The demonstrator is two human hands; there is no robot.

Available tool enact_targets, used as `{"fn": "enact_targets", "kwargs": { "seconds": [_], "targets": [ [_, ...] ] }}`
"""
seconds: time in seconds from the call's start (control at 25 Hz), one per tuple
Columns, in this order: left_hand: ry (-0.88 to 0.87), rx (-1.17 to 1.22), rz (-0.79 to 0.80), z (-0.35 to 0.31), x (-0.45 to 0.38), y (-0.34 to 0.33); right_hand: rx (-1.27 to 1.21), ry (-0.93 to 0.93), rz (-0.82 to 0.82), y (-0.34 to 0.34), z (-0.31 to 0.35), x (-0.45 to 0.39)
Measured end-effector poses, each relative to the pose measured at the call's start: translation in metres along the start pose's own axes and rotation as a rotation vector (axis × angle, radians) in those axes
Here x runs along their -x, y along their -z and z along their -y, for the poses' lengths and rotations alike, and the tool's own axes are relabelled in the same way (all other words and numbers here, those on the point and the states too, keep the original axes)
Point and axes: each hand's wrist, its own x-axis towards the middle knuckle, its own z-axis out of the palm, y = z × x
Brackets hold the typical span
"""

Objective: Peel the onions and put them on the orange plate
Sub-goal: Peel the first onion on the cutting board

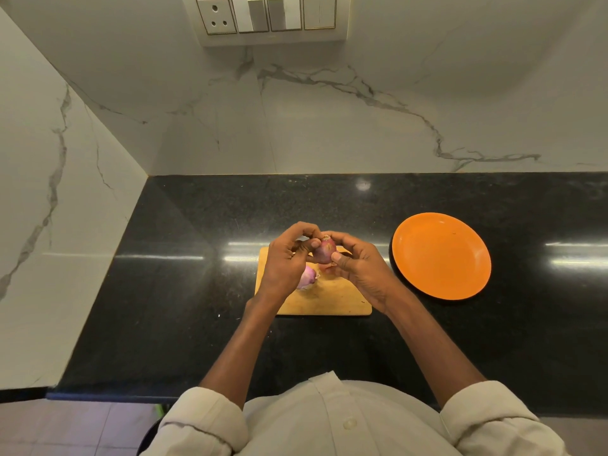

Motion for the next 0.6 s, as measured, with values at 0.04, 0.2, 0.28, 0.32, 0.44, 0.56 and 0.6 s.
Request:
{"fn": "enact_targets", "kwargs": {
  "seconds": [0.04, 0.2, 0.28, 0.32, 0.44, 0.56, 0.6],
  "targets": [
    [0.010, 0.011, 0.008, 0.000, 0.000, 0.001, -0.013, -0.001, 0.009, 0.000, 0.000, 0.000],
    [-0.042, -0.075, 0.027, -0.004, 0.000, -0.001, -0.049, -0.009, 0.043, -0.001, 0.000, 0.000],
    [-0.075, -0.142, 0.064, -0.006, 0.000, -0.003, -0.047, -0.008, 0.055, 0.001, 0.002, 0.000],
    [-0.084, -0.168, 0.068, -0.007, 0.001, -0.003, -0.046, -0.006, 0.066, 0.002, 0.002, 0.000],
    [-0.083, -0.140, 0.027, -0.010, 0.003, -0.002, -0.086, -0.015, 0.067, 0.002, 0.004, 0.000],
    [-0.043, -0.018, 0.039, -0.012, 0.004, 0.005, -0.071, -0.004, 0.016, 0.002, 0.006, 0.000],
    [-0.026, 0.002, 0.050, -0.013, 0.004, 0.007, -0.061, 0.002, 0.007, 0.003, 0.006, -0.001]
  ]
}}
